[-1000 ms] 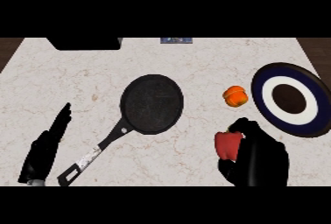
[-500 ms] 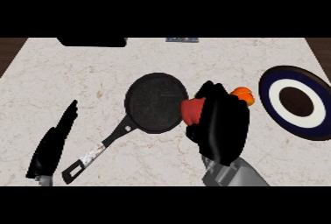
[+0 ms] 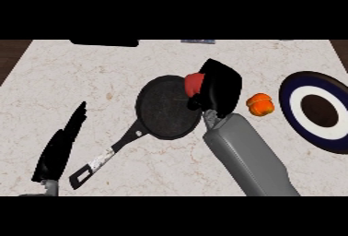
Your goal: Pick the bell pepper from the plate and place it in the pan
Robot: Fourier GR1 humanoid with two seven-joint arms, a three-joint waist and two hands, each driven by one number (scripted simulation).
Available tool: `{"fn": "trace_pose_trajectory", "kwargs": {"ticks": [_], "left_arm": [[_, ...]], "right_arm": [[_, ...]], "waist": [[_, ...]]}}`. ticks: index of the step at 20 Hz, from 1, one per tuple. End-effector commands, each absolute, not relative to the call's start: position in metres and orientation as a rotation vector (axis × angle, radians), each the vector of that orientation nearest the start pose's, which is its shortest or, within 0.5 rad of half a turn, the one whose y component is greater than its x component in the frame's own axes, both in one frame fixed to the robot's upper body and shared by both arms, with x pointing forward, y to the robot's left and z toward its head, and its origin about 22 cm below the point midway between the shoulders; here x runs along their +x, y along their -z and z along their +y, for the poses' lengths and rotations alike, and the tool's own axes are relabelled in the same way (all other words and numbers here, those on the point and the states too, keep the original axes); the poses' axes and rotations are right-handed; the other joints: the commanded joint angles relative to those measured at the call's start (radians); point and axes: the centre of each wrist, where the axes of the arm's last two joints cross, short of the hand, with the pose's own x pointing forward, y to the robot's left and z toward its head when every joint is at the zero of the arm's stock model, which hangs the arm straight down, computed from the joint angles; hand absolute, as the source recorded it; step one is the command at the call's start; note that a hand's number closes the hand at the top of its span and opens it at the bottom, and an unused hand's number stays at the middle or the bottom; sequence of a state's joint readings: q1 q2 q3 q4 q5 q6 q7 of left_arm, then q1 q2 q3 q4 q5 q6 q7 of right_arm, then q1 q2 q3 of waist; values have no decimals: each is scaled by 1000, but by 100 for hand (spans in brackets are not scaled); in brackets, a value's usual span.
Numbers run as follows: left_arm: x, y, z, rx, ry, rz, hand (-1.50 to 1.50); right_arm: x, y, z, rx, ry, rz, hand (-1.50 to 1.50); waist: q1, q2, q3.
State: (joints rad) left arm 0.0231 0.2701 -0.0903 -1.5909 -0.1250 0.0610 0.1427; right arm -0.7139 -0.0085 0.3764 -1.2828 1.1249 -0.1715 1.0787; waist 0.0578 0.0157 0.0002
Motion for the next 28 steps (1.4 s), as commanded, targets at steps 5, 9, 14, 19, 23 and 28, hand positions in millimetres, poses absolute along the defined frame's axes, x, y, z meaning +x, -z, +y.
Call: {"fn": "trace_pose_trajectory", "kwargs": {"ticks": [5, 9, 14, 19, 23, 28], "left_arm": [[246, -14, 265, 290, 324, -1422, 0], [248, -22, 263, 269, 340, -1444, 0], [250, -19, 256, 255, 358, -1450, 0], [245, -12, 258, 251, 340, -1428, 0], [244, -17, 263, 273, 337, -1433, 0], [233, -6, 271, 315, 298, -1394, 0]], "right_arm": [[383, -60, -57, -1121, -547, -1042, 150], [386, -66, -76, -850, -258, -996, 150], [392, -61, -78, -717, -110, -1017, -150], [394, -58, -73, -813, 31, -1281, -150], [400, -64, -72, -845, 211, -1343, -150], [407, -65, -85, -879, 443, -1342, -150]], "waist": [[25, 9, 0], [59, 21, 5], [74, 21, 4], [66, 17, 2], [54, 8, 2], [3, -3, 1]]}}
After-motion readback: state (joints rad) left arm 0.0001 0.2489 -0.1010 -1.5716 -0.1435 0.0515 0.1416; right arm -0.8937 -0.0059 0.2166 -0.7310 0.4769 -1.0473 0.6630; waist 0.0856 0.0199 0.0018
